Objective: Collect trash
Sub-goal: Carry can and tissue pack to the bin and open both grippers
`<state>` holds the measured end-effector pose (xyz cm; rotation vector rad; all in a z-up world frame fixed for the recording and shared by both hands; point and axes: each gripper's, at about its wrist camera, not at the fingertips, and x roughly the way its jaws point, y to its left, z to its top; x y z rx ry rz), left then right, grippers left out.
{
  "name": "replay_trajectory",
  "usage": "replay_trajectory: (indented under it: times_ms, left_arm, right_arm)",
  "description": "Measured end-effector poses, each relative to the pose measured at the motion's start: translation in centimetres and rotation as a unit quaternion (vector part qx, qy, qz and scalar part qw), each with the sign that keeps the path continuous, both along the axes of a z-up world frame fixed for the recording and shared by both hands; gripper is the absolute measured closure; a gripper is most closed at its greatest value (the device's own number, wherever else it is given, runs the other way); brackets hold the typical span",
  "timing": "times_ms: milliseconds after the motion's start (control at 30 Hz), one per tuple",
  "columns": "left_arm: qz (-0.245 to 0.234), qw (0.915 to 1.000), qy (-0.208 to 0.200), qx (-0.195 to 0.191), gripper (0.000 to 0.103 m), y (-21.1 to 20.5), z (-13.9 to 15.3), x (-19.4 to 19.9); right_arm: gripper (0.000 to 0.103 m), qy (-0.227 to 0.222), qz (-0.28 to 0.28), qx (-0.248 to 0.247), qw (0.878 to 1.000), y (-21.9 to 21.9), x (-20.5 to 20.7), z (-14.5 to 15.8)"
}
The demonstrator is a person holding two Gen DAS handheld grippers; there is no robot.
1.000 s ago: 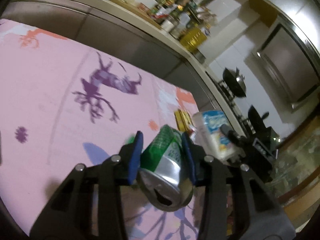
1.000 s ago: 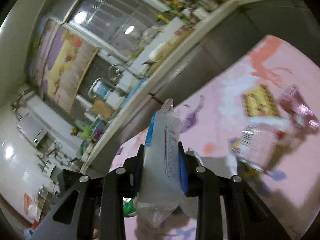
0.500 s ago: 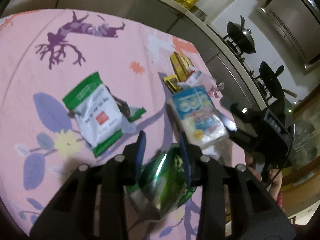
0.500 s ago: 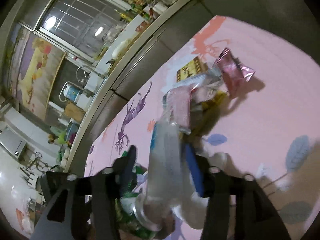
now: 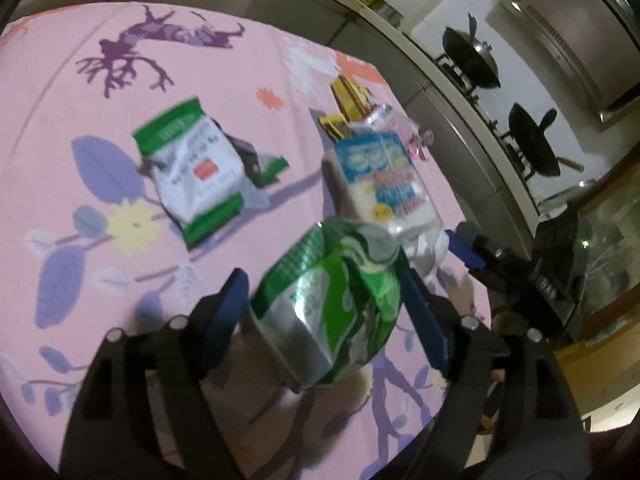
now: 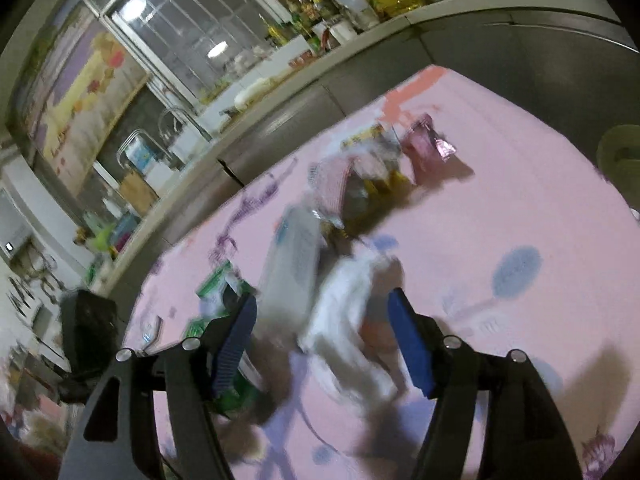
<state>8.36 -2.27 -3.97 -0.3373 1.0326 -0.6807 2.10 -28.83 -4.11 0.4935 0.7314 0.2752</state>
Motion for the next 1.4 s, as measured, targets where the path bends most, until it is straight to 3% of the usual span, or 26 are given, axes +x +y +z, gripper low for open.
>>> replay_trajectory:
  times_ms: [100,133,167,200,300,633,900,1133,1400]
  left_arm:
    - [-0.007,0.9998,-0.011,0.015,0.032,-1.1,-0.5,-0.3]
    - [-0.009,0.9996,-0.016,0.024,0.042,-1.4,-0.5,-0.4]
    - [-0.022,0.9992,-0.021,0.024,0.044,-1.9,-0.5,-0.5]
    - [-0.025,0.9992,-0.021,0.024,0.046,-2.0,-0.5,-0.5]
    - [-0.036,0.9984,-0.032,0.031,0.049,-2.6,0.0,-1.0]
    - [-0.094,0.9949,-0.034,-0.009,0.051,-7.4,2.8,-1.6]
    - [-0.168,0.9846,-0.047,-0.015,0.052,-18.1,4.7,0.1]
    - [-0.210,0.9752,-0.069,0.013,0.052,-30.9,5.1,2.7]
    - [-0.202,0.9736,-0.080,0.071,0.051,-41.4,2.8,5.3]
  right_arm:
    - [0.038,0.006,0.010,-0.030,0.999,0.9,-0.3,-1.3]
    - [0.054,0.007,0.020,-0.032,0.999,1.2,-0.2,-1.7]
    - [0.066,0.018,0.032,-0.041,0.998,1.7,-0.1,-2.1]
    - [0.089,0.028,0.038,-0.048,0.998,1.9,-0.3,-2.6]
    - [0.099,0.026,0.031,-0.027,0.999,1.2,-1.6,-2.9]
    - [0.099,-0.034,-0.070,-0.010,0.997,-4.2,-7.1,-1.1]
    - [0.099,-0.062,-0.189,0.017,0.980,-12.4,-8.9,-0.7]
    - [0.099,-0.031,-0.287,0.046,0.956,-22.2,-8.8,-1.9]
    - [0.094,0.012,-0.308,0.140,0.941,-27.6,-7.1,-5.0]
